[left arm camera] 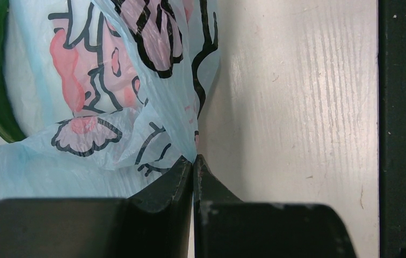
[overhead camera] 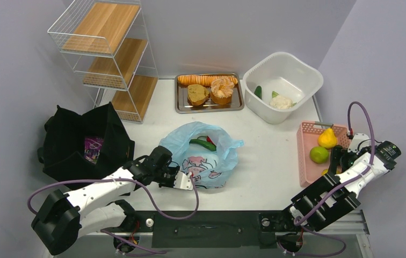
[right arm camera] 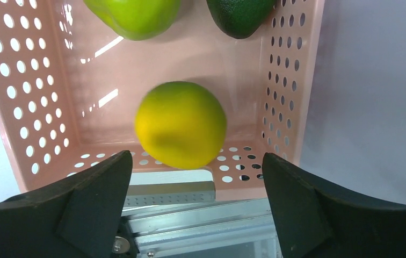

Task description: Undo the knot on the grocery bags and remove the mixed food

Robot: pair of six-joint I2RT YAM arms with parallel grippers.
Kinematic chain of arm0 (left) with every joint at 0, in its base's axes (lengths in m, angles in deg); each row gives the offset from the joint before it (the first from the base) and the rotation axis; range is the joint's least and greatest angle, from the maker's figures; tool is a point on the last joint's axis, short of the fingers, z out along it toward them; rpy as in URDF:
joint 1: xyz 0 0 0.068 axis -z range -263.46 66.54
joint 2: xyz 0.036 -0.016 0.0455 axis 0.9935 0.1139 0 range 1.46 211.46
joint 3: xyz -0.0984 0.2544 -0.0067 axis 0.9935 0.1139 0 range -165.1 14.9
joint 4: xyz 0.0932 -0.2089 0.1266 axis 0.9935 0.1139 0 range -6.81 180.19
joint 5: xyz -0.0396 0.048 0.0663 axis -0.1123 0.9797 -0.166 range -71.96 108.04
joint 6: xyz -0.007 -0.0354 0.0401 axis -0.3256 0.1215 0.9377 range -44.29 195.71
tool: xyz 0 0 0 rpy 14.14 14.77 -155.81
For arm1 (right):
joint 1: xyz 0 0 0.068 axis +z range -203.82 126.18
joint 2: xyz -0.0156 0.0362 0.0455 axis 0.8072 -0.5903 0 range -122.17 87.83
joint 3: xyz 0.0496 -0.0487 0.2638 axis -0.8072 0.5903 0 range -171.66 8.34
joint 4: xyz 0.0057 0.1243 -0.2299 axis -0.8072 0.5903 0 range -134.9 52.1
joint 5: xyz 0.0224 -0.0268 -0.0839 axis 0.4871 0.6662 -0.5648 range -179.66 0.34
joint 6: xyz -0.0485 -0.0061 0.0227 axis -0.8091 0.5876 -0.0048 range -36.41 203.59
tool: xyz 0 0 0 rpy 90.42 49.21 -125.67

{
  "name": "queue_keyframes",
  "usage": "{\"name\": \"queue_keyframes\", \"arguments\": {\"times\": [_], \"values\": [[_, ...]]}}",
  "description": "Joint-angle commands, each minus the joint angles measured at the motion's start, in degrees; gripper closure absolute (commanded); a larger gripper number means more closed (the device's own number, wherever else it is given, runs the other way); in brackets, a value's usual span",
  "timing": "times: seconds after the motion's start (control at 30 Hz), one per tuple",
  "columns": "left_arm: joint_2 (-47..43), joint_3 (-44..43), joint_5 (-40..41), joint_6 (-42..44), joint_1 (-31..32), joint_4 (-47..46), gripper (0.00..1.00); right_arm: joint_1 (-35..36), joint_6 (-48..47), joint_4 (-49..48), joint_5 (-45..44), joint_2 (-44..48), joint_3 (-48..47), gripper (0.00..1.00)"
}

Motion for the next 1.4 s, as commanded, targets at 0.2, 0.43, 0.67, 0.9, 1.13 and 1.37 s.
{"name": "queue_keyframes", "arguments": {"times": [0.2, 0.43, 0.67, 0.9, 1.13, 1.37], "values": [[-2.37, -1.79, -0.69, -0.13, 0.36, 0.15, 1.00, 3.00, 4.56, 1.01, 4.08, 4.34, -5.91, 0.08], [-2.66, -1.95, -0.65, -0.46, 0.35, -1.25, 1.00, 21.69, 9.33, 7.57, 16.66, 10.71, -14.94, 0.23], [-5.91, -1.07, -1.49, -1.56, 0.34, -3.37, 1.00, 60.85, 25.75, -4.92, 14.28, 16.30, -13.74, 0.55], [-8.90, 1.04, -1.43, 1.45, 0.93, -5.98, 1.00, 94.87, 27.18, -18.41, 1.79, 3.92, -11.18, 0.70], [-8.10, -0.11, -1.04, 1.60, 1.49, -5.65, 1.00, 103.59, 24.38, -26.66, -4.80, -11.95, -12.34, 0.72], [-8.77, -0.09, -0.69, 0.65, 1.95, -4.88, 1.00, 103.66, 22.97, -32.85, -11.74, -24.58, -12.71, 0.69]]}}
